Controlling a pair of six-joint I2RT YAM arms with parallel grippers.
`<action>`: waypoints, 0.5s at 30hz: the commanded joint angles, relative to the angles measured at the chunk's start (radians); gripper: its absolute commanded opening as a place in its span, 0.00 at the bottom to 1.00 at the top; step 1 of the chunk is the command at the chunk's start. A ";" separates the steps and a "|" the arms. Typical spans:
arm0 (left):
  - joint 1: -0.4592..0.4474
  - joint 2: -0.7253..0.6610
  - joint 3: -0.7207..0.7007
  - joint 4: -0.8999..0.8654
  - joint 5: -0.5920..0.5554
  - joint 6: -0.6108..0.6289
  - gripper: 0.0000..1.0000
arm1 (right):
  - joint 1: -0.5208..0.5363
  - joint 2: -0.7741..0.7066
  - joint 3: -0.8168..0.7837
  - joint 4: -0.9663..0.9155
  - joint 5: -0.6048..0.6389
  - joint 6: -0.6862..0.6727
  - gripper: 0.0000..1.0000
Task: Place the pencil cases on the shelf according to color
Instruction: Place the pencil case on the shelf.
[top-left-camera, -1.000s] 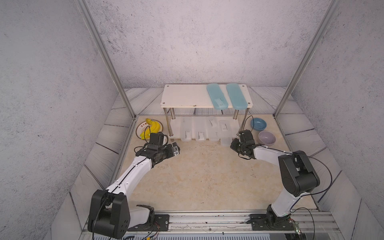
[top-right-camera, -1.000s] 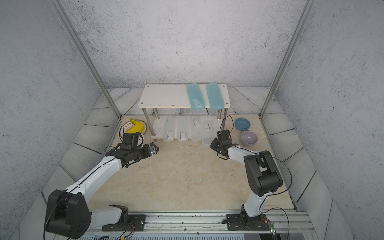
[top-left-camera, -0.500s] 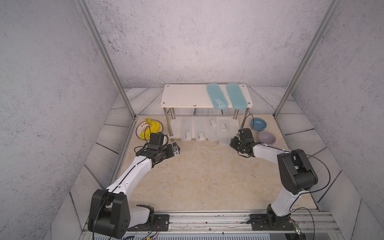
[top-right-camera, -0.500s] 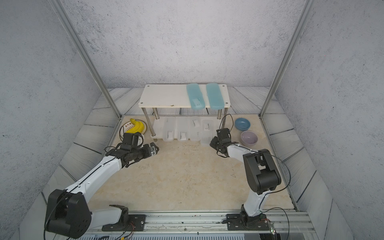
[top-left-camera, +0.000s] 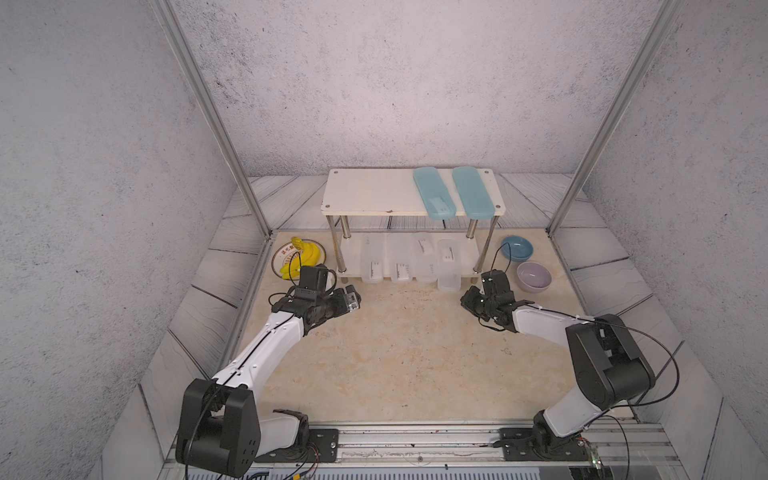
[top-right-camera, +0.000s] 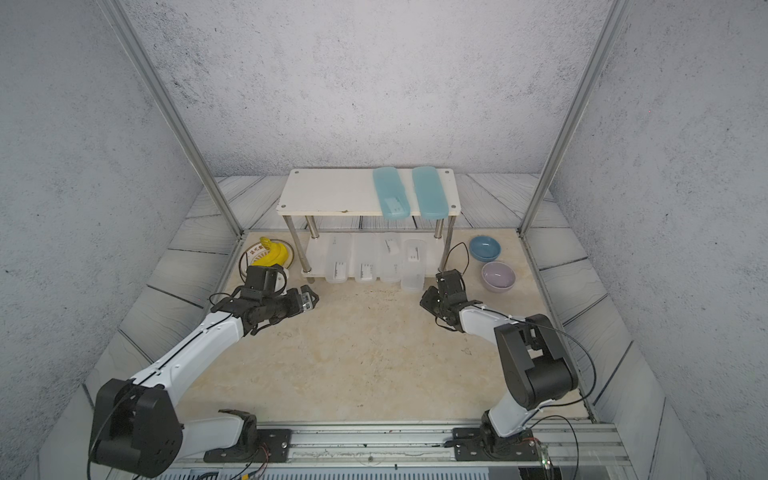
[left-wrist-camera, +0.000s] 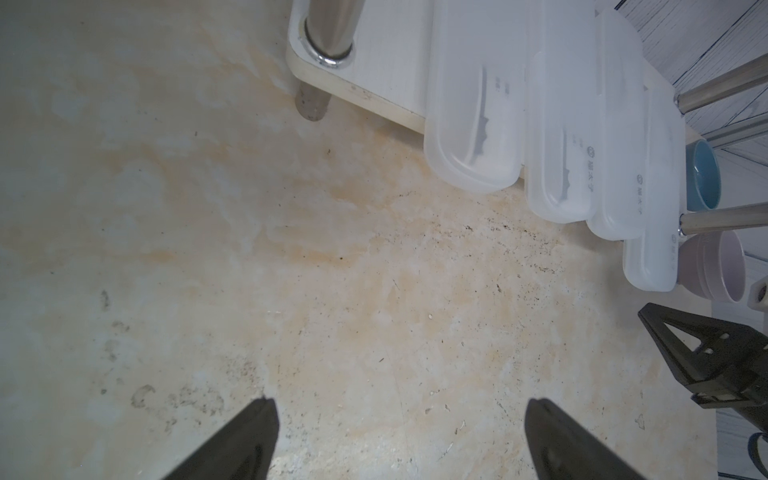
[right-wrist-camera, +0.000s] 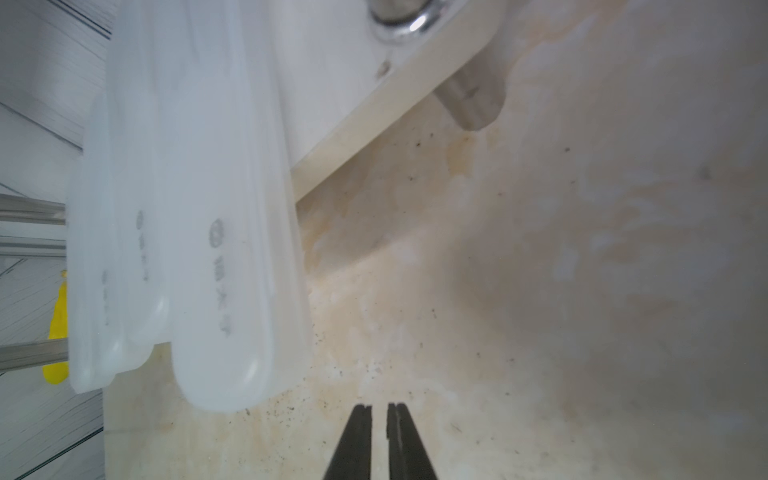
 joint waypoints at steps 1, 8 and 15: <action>0.005 -0.024 -0.007 -0.001 -0.001 0.006 0.99 | 0.022 0.024 0.020 0.062 -0.037 0.053 0.16; 0.005 -0.031 -0.008 -0.010 -0.001 0.007 0.99 | 0.028 0.063 0.069 0.100 -0.048 0.088 0.16; 0.005 -0.041 -0.009 -0.011 -0.004 0.007 0.99 | 0.027 0.109 0.175 0.049 -0.016 0.059 0.15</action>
